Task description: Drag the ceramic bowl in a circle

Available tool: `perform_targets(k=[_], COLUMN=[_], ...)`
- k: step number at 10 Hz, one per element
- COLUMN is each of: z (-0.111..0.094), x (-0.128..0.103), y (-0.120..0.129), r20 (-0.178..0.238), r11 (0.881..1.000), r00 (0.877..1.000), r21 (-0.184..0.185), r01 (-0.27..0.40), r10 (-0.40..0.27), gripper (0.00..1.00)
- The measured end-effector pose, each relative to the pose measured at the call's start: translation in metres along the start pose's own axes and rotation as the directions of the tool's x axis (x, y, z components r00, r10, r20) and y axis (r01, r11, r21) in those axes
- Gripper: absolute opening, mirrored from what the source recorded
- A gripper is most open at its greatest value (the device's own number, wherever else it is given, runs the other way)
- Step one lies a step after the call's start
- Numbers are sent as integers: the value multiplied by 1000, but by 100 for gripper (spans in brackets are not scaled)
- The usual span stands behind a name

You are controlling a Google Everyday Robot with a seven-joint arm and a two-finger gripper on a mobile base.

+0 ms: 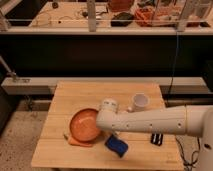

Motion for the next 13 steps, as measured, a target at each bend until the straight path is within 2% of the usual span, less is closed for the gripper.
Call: perform_targets(k=[2,3,4,6,7,8,9,11,13], z=[8,12,18,32,37,44,47,48,46], x=[3,13,26,69,88,116,134,153,156], y=[-47,-60,-66,-75,-74,-67,-57,-29,0], r20=[0,-4,-7,-26,-37,-56,-68,-78,-81], r11=[993,990,987,983,984,985,987,989,991], r00=[994,990,987,985,986,991,994,997,996], r21=[15,22,23,61,80,110,133,141,133], r01=[113,142,162,171,162,130,93,37,-19], r10=[-113,-142,-161,-170,-160,-125,-84,-26,30], gripper=[0,0,0,0,0,0,0,0,0])
